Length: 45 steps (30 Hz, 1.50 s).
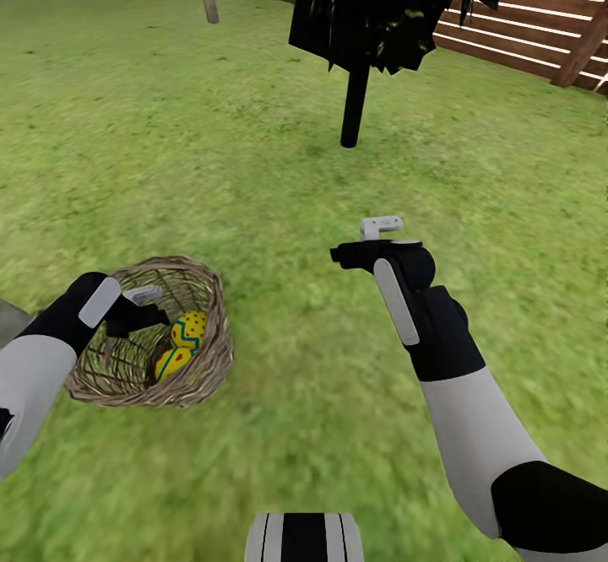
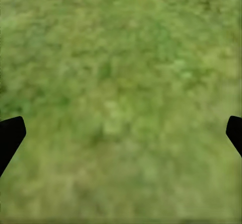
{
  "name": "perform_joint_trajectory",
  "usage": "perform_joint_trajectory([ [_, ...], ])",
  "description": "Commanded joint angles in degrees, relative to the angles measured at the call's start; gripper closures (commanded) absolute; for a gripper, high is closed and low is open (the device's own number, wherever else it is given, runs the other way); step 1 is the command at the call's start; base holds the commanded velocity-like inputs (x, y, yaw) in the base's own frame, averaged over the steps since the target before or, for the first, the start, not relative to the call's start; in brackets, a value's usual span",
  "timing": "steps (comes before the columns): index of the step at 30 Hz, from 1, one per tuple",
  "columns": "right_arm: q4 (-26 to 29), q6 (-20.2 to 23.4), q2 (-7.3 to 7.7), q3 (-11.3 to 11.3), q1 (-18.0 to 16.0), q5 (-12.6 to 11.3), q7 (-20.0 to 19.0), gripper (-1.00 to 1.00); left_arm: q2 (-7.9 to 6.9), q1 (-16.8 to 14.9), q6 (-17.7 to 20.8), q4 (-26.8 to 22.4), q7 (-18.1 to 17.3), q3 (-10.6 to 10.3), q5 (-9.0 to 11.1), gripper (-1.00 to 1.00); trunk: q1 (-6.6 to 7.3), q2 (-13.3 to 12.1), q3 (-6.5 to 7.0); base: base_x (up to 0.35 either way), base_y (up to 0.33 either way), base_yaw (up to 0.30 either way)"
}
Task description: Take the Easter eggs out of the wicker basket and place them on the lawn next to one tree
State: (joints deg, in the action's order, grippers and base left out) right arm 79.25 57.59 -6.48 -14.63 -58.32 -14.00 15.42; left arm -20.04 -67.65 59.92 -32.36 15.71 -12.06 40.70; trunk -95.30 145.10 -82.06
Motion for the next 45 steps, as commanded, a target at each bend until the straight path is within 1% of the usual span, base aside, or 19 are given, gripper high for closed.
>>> perform_joint_trajectory([
  [1,0.03,0.16,-0.01,-0.05,-0.04,-0.61,0.59,-1.0,-0.09,-0.03,0.08,-0.07,0.43,-0.42,0.61,-1.0,0.01,0.02,-0.04,-0.002,0.073,-0.015],
  [6,-0.02,0.16,-0.02,-0.05,-0.04,-0.6,0.58,-1.0,-0.09,-0.03,0.08,-0.07,0.38,-0.42,0.61,-1.0,0.01,0.02,-0.04,-0.001,0.195,-0.097],
  [11,-0.05,0.15,-0.02,-0.07,-0.04,-0.59,0.58,-1.0,-0.09,-0.03,0.08,-0.07,0.39,-0.42,0.61,-1.0,0.01,0.02,-0.04,0.0,0.263,-0.229],
  [15,-0.31,0.1,-0.01,-0.1,-0.04,-0.59,0.57,-1.0,-0.09,-0.03,0.08,-0.07,0.44,-0.42,0.61,-1.0,0.01,0.02,-0.04,0.0,0.121,-0.225],
  [25,-2.01,0.03,-0.02,-0.14,-0.04,-0.61,0.57,-1.0,-0.02,-0.03,0.08,-0.07,0.46,-0.45,0.61,-1.0,0.01,0.02,0.11,-0.069,0.021,-0.077],
  [34,-3.03,-0.1,-0.01,-0.13,-0.04,-0.66,0.57,-1.0,0.03,-0.03,0.08,-0.07,0.49,-2.21,0.61,-1.0,0.01,0.02,0.73,-0.118,0.001,-0.165],
  [40,-3.77,-1.89,0.07,-0.14,-0.04,-0.61,0.57,-1.0,0.01,-0.03,0.08,-0.07,0.48,-2.46,0.61,-1.0,0.01,0.02,1.0,-0.102,0.0,-0.116],
  [45,-4.49,-2.49,0.04,-0.14,-0.04,-0.66,0.57,-1.0,0.0,-0.03,0.08,-0.01,0.46,-2.51,0.61,-1.0,0.01,0.02,1.08,-0.263,0.02,-0.072],
])
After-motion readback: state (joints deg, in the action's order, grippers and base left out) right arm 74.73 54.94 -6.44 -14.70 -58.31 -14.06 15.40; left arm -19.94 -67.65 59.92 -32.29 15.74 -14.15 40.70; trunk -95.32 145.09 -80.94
